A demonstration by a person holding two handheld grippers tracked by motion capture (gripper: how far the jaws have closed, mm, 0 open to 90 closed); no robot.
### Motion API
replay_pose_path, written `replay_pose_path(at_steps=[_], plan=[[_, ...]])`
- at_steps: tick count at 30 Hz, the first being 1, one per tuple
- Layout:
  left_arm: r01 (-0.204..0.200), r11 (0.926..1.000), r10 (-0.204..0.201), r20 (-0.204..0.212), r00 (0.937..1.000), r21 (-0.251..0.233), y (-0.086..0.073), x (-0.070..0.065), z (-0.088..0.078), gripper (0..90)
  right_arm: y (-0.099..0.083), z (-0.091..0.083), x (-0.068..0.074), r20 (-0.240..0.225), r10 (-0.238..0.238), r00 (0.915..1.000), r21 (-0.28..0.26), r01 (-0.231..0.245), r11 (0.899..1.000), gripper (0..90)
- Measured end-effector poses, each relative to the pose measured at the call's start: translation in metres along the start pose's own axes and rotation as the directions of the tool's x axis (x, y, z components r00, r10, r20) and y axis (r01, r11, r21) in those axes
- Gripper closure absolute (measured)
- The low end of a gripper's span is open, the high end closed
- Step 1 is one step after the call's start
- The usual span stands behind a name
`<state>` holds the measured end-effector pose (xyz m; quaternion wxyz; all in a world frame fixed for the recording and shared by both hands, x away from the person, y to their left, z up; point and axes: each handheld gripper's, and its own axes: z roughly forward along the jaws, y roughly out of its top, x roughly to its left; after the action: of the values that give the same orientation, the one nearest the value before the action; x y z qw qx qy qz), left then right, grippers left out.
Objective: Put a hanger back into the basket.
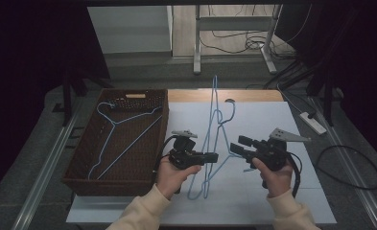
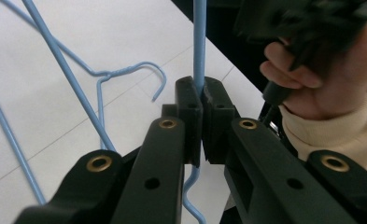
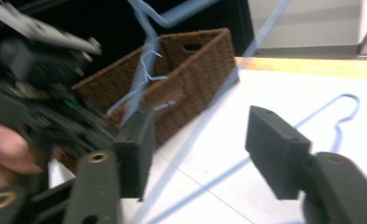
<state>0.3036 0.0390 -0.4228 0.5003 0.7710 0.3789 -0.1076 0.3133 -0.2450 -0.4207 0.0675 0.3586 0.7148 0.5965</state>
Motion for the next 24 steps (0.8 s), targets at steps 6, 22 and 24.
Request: replay_pose_path(at_steps=[6, 22, 24], plan=[[-0.039, 0.9992, 0.039, -0.010, 0.9992, -0.004, 0.008, -0.006, -0.021, 86.8, -0.012, -0.019, -0.015, 0.048, -0.035, 0.9982, 0.033, 0.034, 0.999, 30.9], [-0.118, 0.9930, 0.117, -0.063, 0.9911, -0.004, 0.022, 0.000, -0.077, 86.9, -0.035, -0.019, -0.031, 0.126, -0.140, 0.9821, 0.156, 0.120, 0.981, 25.2], [-0.122, 0.9926, 0.121, -0.074, 0.9898, -0.001, 0.023, 0.001, -0.083, 86.9, -0.037, -0.018, -0.033, 0.135, -0.146, 0.9801, 0.162, 0.123, 0.979, 25.2]])
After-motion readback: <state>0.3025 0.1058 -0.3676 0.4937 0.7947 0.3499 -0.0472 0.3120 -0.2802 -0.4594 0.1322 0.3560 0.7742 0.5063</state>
